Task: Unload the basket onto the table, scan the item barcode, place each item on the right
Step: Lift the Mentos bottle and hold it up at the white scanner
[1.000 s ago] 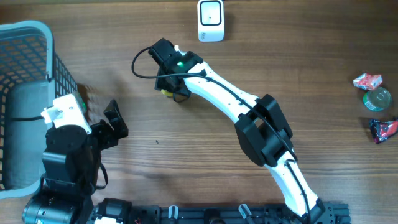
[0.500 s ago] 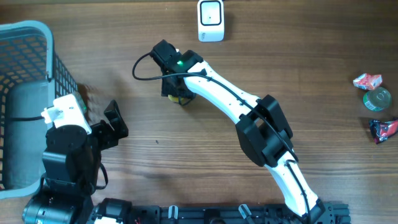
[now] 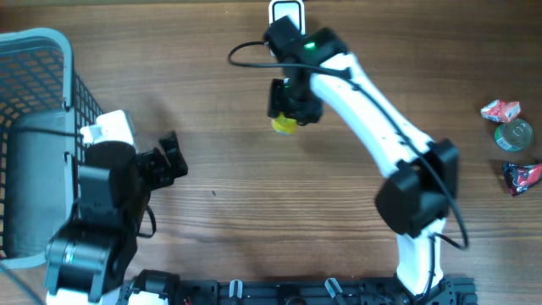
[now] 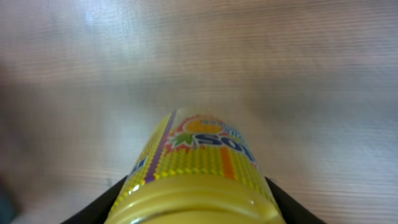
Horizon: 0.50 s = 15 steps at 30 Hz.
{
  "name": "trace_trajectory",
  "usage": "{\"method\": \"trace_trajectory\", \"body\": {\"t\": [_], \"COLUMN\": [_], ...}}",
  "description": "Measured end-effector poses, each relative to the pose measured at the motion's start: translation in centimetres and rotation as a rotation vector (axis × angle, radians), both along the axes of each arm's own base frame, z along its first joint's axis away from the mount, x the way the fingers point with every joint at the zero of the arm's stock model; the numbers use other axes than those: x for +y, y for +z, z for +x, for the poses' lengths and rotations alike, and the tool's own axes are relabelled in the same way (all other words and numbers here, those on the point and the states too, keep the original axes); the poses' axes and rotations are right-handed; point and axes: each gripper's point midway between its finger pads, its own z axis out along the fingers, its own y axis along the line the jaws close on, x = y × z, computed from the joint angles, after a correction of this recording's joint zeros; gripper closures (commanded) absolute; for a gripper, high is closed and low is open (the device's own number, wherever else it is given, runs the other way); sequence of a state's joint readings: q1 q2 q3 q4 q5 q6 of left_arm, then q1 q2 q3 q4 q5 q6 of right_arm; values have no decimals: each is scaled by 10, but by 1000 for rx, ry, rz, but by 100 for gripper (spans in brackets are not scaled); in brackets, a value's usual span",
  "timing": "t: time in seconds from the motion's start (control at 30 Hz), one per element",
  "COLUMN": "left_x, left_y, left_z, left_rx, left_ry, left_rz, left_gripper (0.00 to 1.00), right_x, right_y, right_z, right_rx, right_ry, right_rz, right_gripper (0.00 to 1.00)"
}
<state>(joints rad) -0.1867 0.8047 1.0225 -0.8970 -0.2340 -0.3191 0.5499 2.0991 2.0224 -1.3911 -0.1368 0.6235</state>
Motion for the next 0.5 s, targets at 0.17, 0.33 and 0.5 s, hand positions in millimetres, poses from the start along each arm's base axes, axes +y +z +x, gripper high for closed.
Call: {"method": "trace_trajectory", "body": {"t": [0.17, 0.33, 0.5], "left_x": [-13, -22, -39], "left_y": [-29, -52, -65], "left_z": [18, 32, 40], "left_rx": [117, 200, 238], "left_ry": [-29, -50, -101], "left_rz": [-29, -45, -41], "left_gripper": [0, 0, 0], "right_x": [-23, -10, 16], "right_y": [38, 62, 81], "right_z": [-37, -56, -64], "right_rx": [121, 192, 250], "right_ry": [51, 109, 104], "right_rz": [97, 281, 463], "right_gripper": [62, 54, 54]}}
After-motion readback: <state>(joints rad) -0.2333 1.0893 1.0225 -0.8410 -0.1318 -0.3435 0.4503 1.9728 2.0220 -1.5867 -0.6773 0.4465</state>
